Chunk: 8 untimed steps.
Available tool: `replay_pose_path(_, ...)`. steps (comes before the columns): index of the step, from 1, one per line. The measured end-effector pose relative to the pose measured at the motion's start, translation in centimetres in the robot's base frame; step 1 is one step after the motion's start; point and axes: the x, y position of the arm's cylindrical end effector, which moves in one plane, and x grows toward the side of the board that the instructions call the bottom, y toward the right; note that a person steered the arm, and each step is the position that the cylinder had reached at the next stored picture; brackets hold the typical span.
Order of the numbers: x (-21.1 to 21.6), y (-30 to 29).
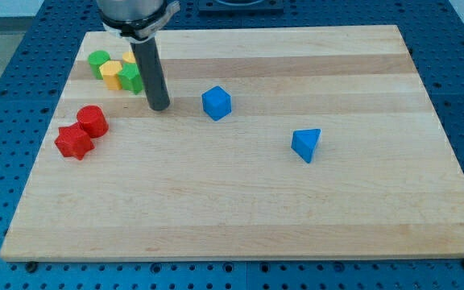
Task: Push the green star up and a bit down
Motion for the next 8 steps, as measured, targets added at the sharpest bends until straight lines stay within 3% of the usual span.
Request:
replay_pose_path(1,-0.8,-5.3)
replay_pose_path(2,-5.2,-3.7)
replay_pose_path(4,-12.8,5.1)
replay_pose_path(5,-14.5,4.8)
replay_pose_path(6,-18.9,1.8)
replay_pose_path(7,-17.8,-3.8)
replay_pose_path(8,-14.6,-1.6)
